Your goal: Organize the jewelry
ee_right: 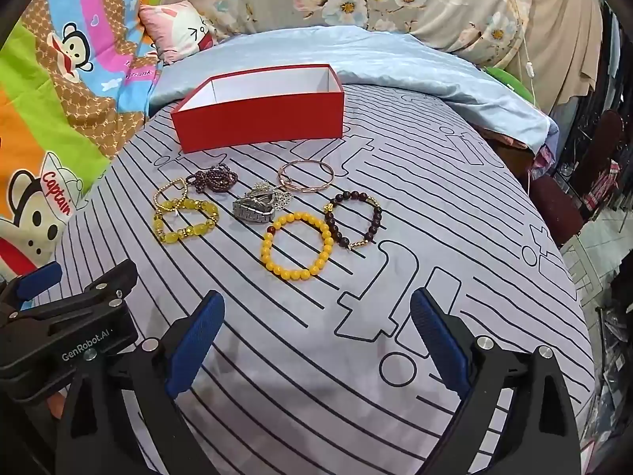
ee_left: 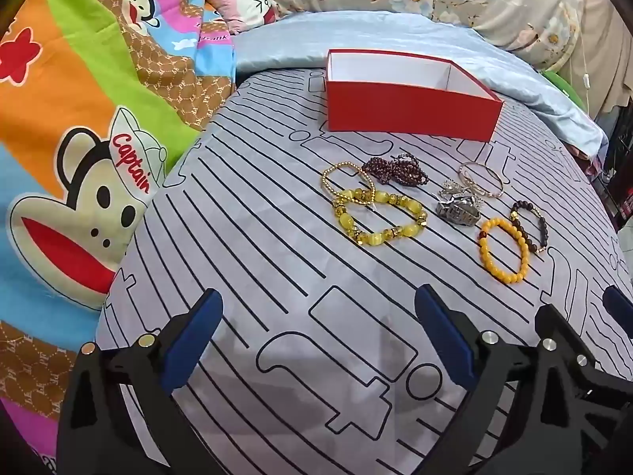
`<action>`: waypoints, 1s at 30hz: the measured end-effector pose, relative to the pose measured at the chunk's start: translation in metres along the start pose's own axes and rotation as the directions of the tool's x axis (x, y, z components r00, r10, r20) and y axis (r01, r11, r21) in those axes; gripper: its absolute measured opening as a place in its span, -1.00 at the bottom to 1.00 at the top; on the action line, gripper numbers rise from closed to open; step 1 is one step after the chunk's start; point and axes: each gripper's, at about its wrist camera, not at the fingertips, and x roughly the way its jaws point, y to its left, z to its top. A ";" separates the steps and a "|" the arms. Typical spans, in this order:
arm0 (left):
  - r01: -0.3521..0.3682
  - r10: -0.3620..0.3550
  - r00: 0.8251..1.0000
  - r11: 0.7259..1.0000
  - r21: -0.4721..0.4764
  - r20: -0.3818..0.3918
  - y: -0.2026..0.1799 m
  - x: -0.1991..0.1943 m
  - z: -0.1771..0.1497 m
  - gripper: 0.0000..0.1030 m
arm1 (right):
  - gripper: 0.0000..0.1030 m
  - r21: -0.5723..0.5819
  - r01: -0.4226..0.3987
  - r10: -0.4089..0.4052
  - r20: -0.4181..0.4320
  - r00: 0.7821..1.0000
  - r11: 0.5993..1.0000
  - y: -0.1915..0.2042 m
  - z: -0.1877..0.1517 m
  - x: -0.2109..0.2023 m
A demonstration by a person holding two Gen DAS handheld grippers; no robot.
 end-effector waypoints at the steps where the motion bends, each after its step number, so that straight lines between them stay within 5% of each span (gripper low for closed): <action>1: 0.001 -0.001 1.000 1.000 0.002 0.005 -0.001 -0.001 0.000 0.85 | 0.81 -0.006 0.008 -0.009 -0.002 1.000 1.000 0.001 0.000 0.000; 30: -0.012 0.012 0.999 1.000 -0.001 0.045 0.006 -0.021 0.001 0.84 | 0.81 0.000 0.005 -0.005 0.035 0.999 1.000 0.002 0.003 -0.018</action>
